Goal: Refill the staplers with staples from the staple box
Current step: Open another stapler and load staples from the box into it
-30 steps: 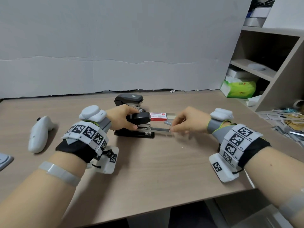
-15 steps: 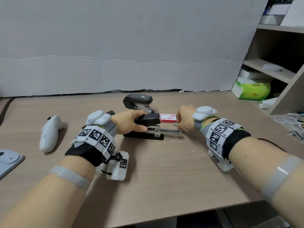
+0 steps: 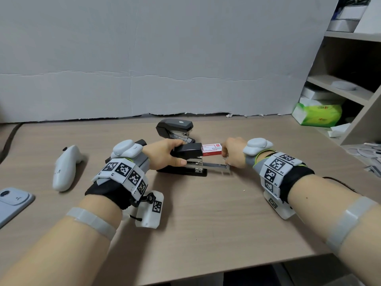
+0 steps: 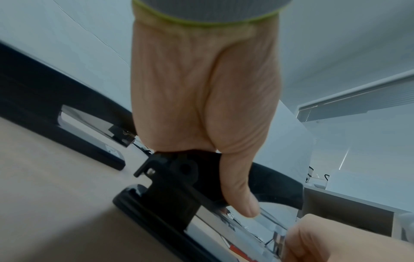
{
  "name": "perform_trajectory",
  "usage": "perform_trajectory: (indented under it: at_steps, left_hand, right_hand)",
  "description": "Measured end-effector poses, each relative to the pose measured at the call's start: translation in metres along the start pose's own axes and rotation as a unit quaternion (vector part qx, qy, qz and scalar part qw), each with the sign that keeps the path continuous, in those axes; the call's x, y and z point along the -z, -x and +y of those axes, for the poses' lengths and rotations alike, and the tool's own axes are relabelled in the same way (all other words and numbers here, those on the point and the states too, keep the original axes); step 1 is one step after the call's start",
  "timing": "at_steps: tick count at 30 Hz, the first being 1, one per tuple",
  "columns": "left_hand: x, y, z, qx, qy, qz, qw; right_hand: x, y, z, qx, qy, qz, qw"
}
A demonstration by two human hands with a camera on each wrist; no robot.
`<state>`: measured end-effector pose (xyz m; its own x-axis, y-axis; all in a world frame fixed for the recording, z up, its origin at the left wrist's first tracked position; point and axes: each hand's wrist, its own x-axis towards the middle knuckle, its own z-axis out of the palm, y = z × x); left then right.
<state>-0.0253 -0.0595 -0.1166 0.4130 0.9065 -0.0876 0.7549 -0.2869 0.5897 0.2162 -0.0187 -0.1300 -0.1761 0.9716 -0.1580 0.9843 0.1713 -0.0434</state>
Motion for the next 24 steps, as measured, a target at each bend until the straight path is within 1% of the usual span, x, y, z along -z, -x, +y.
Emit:
perform_trajectory:
  at_steps: [7, 13, 15, 17, 20, 24]
  left_hand:
    - [-0.001, -0.001, -0.003, 0.001, 0.011, 0.0, 1.0]
    - [-0.001, -0.002, -0.005, 0.008, 0.013, 0.0, 1.0]
    - [-0.001, -0.001, -0.004, 0.011, 0.018, -0.001, 1.0]
    - [-0.001, -0.002, -0.004, 0.012, 0.02, -0.002, 1.0]
    - [-0.001, -0.002, -0.005, 0.014, 0.017, -0.002, 1.0]
    - [-0.001, -0.001, -0.003, 0.013, 0.017, 0.004, 1.0]
  right_hand:
    - [0.005, 0.01, 0.006, -0.002, -0.036, -0.009, 0.999]
    - [0.002, 0.012, 0.007, -0.009, -0.044, -0.001, 0.999]
    - [0.002, 0.013, 0.007, -0.007, -0.05, 0.012, 0.999]
    - [0.006, 0.016, 0.009, -0.009, -0.079, 0.037, 0.996]
    - [0.017, 0.022, 0.01, -0.007, -0.156, 0.075, 0.985]
    - [0.026, 0.026, 0.004, 0.024, -0.251, 0.108, 0.962]
